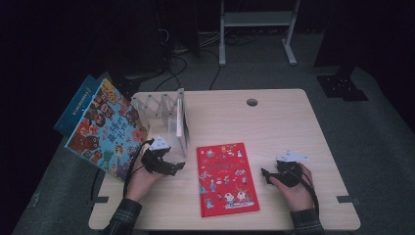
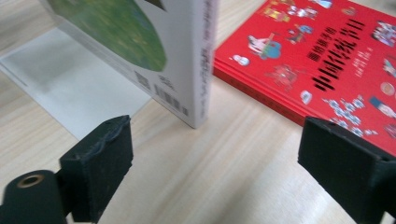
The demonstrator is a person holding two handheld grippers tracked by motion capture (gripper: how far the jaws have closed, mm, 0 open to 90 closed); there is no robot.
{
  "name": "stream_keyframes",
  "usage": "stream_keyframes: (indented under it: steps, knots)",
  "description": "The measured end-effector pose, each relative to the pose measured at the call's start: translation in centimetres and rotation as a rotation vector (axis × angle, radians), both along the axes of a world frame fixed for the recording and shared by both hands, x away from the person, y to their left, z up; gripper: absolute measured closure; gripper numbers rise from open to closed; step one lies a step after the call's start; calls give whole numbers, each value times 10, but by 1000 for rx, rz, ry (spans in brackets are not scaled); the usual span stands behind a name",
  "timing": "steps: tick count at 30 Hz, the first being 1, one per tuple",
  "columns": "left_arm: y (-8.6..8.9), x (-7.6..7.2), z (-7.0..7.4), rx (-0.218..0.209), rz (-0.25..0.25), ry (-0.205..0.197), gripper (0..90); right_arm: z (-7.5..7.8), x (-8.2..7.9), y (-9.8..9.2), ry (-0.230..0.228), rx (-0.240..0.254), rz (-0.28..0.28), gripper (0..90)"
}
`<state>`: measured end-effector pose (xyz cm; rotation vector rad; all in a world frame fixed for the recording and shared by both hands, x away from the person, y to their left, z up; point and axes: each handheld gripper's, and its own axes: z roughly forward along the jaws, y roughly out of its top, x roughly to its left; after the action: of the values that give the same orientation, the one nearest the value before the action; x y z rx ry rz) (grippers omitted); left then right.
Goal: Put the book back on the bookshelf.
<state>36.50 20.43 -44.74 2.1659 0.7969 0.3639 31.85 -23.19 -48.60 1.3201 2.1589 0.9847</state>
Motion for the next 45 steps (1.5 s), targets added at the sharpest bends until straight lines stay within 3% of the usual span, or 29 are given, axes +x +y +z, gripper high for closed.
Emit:
stream_keyframes:
  steps: [4, 9, 11, 14, 20, 25, 28, 30, 33, 39, 45]
  knots:
    - [-3, -5, -5, 26, -43, 19, 18, 0, 0, 0, 0, 0, -1, 267]
    - [-8, -15, -12, 67, -108, 47, 0, 0, -1, 0, 0, 0, 1, 274]
    - [-12, -23, -17, 121, -139, 32, 0, 0, -1, 1, 0, 0, 6, 270]
    - [-17, -29, -22, 166, -168, 21, 0, 0, 0, 1, 1, -2, 14, 255]
    - [-21, -33, -26, 174, -223, 35, 0, 1, -1, 2, 9, 0, 24, 268]
    - [-24, -35, -28, 167, -272, 18, 0, 4, -1, 4, 11, 11, 31, 273]
    - [-22, -35, -33, 114, -290, 14, 0, 10, -3, 8, 3, 32, 53, 273]
    - [-21, -36, -37, 74, -293, 23, 0, 13, -3, 10, -4, 38, 64, 272]
    - [-21, -36, -37, 76, -294, 23, 0, 17, -4, 16, -7, 38, 83, 272]
    - [-20, -37, -36, 73, -206, 29, 0, 22, -1, 27, -10, 41, 114, 269]
    - [-21, -37, -37, 73, -184, 27, 0, 28, 4, 40, -16, 49, 149, 277]
